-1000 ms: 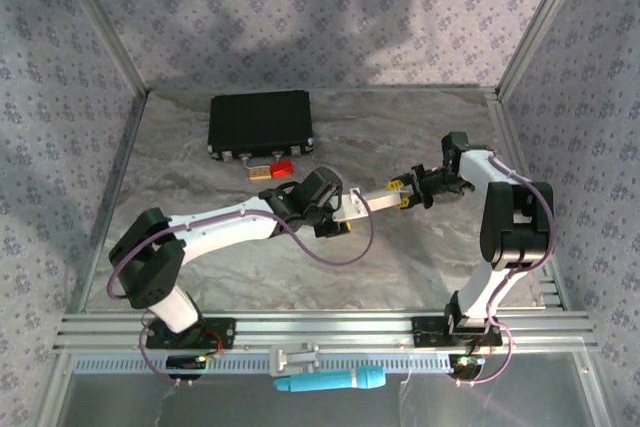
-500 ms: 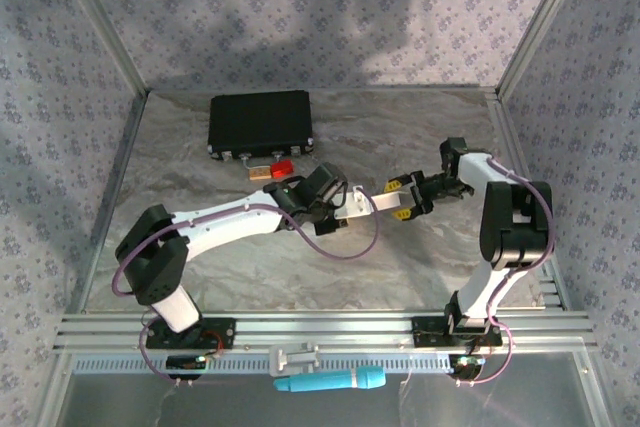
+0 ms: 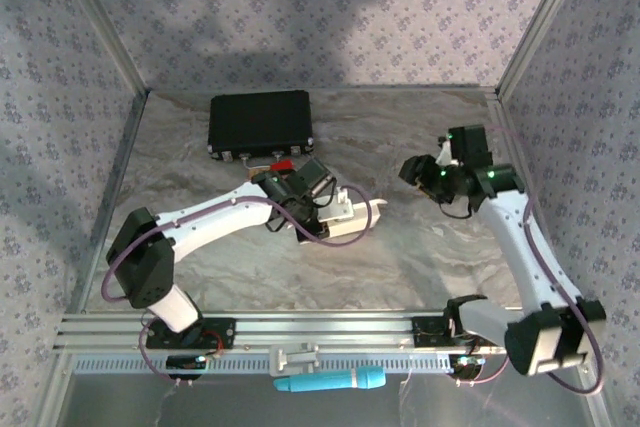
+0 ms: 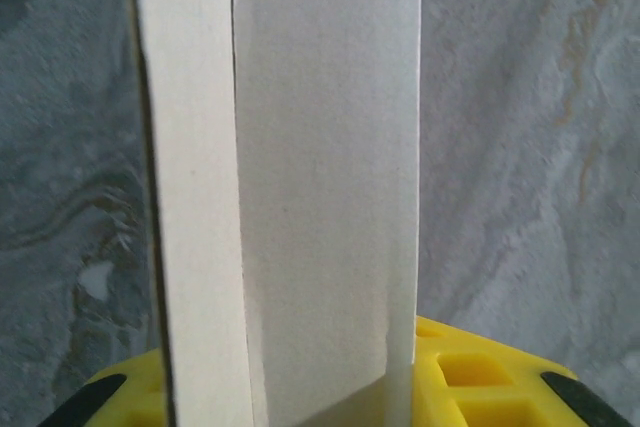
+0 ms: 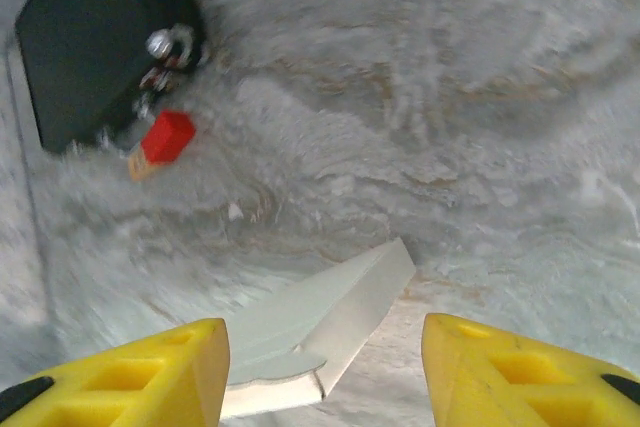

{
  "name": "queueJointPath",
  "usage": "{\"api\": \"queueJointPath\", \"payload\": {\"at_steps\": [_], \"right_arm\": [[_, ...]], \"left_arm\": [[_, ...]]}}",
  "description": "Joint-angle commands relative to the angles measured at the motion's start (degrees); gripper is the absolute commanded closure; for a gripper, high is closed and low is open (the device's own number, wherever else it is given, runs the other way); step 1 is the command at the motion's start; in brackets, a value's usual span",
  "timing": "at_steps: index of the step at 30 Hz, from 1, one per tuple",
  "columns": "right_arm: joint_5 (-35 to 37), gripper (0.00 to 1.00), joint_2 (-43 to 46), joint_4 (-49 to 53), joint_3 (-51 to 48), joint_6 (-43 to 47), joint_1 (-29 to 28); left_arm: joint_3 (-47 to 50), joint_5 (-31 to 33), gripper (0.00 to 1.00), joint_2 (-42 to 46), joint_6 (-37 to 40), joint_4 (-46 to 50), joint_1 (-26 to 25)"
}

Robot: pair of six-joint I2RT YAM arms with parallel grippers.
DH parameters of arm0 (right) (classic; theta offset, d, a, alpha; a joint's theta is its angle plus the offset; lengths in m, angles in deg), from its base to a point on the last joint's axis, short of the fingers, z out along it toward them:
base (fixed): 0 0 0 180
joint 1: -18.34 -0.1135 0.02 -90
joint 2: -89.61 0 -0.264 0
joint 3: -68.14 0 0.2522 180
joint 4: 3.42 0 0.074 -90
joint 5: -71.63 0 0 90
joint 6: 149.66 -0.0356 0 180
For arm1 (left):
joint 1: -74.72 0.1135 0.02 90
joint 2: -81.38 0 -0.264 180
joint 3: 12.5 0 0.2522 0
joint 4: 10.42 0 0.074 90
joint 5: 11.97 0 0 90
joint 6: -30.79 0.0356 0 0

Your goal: Fold the paper box

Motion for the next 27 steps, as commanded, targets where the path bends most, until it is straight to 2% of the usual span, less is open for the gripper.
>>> {"api": "queueJointPath", "payload": {"at_steps": [1,3,7,11,16,21,27], "right_arm": [[9.1,0.47,1.4,-2.2,-2.4,15.3,-6.8],[7.8,0.49,0.8,-1.5,-2.1,22.1,-10.5],[6.3,0.48,-2.8,3.0,0.5,30.6,-14.9],[9.2,0.45,-7.5,8.4,3.5,36.1,-18.3],[7.2,0.41,-11.8,8.2,7.5,40.4,-18.1],[7.0,0.41,-18.4,12.1,12.5,43.9,-17.6],[2.9,0.47,-22.6,14.0,16.1,45.0,-16.3]], "left_arm": [[0.3,-3.0,0.68,1.1,-0.1,5.4,1.6],[-0.1,-3.5,0.68,1.0,0.5,5.8,2.6],[-1.1,-4.8,0.67,0.1,1.9,6.4,4.4],[-1.7,-6.3,0.67,-1.2,3.3,7.1,5.4],[-1.2,-7.6,0.67,-1.1,4.3,6.2,6.5],[-1.7,-8.3,0.68,-1.5,6.1,7.0,7.3],[-2.0,-9.4,0.68,-1.7,7.2,7.0,9.0]]}}
